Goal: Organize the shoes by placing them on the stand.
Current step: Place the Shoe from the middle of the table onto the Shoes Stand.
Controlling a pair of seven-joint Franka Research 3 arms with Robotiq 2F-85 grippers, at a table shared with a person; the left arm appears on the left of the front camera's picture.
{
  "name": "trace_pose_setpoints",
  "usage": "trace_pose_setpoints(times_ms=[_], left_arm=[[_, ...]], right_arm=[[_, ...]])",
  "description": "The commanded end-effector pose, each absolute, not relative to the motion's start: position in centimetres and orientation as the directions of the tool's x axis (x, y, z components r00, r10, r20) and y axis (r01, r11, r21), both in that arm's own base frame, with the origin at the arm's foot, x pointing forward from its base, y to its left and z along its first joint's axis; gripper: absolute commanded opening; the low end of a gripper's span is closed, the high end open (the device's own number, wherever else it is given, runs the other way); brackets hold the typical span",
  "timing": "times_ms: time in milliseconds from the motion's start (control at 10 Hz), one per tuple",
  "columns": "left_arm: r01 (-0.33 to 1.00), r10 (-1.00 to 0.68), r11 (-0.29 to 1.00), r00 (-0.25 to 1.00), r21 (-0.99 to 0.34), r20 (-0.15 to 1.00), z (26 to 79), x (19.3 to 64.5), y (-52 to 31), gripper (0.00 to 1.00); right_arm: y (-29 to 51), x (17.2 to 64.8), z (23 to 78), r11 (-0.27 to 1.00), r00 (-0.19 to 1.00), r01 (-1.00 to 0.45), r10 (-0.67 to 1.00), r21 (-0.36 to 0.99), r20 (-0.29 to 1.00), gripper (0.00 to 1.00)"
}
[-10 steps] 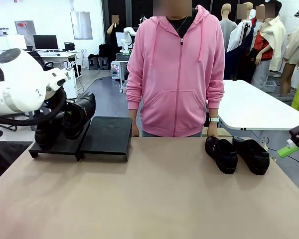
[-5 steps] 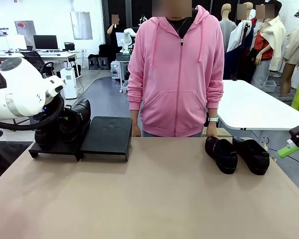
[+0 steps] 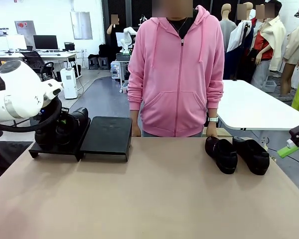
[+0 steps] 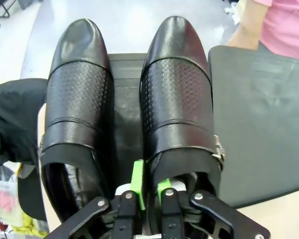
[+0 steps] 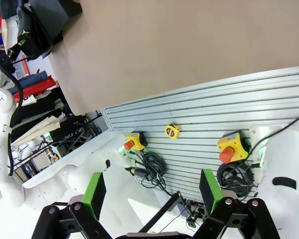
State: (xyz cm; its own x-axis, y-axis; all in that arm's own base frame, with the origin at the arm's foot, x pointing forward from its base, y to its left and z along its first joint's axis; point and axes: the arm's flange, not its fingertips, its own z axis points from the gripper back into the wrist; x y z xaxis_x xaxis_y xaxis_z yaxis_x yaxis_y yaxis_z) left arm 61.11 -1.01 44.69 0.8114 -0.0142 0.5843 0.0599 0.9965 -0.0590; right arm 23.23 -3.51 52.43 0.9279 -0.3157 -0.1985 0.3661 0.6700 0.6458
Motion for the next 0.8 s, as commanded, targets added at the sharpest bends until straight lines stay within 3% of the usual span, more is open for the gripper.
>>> trace_pose_setpoints(times_ms=[0,300,400,500,700], left_arm=[[0.039,-0.008,0.998,0.81,-0.04,0.586,45.6,61.6,-0.9,1.0],[0.055,0.008,0.994,0.819,-0.092,0.574,45.5,61.1,-0.9,1.0],[-0.036,0.059,0.998,0.833,-0.053,0.55,46.7,59.5,-1.3,1.0],[0.006,0.098,0.98,0.854,-0.197,0.511,50.6,55.4,-3.3,1.0],[0.06,0.091,0.951,0.884,-0.304,0.459,56.8,46.7,-5.8,1.0]], right_arm=[[-3.3,23.3,52.8,0.651,0.926,0.371,-0.319,0.663,-0.205,1.0],[-3.3,23.3,52.8,0.651,0.926,0.371,-0.319,0.663,-0.205,1.0],[-3.3,23.3,52.8,0.651,0.926,0.371,-0.319,0.663,-0.205,1.0],[-3.3,23.3,52.8,0.651,0.926,0.371,-0.319,0.663,-0.205,1.0],[-3.3,23.3,52.8,0.651,0.926,0.371,-0.319,0.663,-0.205,1.0]])
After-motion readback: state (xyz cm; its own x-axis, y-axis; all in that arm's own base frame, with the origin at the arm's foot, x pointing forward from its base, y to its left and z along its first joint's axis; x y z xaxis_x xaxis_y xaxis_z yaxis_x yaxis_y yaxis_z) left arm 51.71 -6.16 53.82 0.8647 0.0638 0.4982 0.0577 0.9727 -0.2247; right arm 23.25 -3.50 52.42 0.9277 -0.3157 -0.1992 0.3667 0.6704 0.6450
